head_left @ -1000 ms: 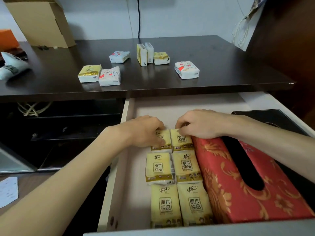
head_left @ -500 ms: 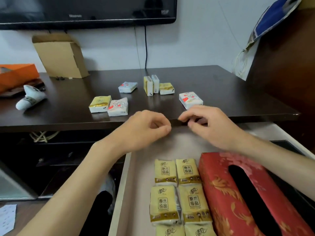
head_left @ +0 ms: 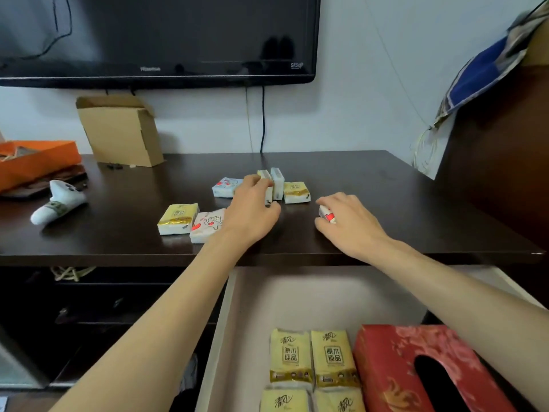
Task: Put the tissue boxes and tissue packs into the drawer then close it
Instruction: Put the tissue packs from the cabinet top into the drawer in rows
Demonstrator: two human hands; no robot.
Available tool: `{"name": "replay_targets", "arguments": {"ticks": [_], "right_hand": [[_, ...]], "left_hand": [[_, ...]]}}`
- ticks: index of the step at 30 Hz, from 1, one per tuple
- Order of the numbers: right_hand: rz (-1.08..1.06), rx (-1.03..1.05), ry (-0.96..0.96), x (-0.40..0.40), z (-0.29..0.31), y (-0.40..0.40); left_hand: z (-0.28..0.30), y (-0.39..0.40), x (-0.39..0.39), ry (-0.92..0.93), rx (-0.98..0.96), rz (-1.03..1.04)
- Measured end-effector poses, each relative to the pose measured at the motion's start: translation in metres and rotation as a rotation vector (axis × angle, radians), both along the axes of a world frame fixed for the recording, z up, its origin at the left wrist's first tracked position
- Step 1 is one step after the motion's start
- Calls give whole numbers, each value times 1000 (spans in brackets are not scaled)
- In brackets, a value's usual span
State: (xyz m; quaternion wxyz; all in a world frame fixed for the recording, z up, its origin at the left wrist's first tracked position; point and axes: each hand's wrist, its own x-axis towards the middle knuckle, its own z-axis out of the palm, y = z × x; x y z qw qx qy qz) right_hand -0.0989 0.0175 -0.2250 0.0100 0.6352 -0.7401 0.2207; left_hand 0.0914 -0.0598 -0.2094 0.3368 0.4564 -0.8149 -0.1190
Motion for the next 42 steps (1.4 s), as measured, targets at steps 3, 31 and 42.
{"name": "replay_targets", "arguments": {"ticks": [3,31,42], "right_hand": [[-72,-19,120,-2,-1,-1],[177,-164,467,19,12,24],[234,180,287,16,37,3]], "left_hand": [[-7,-5,-19,-63,5,57],[14,82,45,-142,193,32],[2,51,27,-330,116,13]]}}
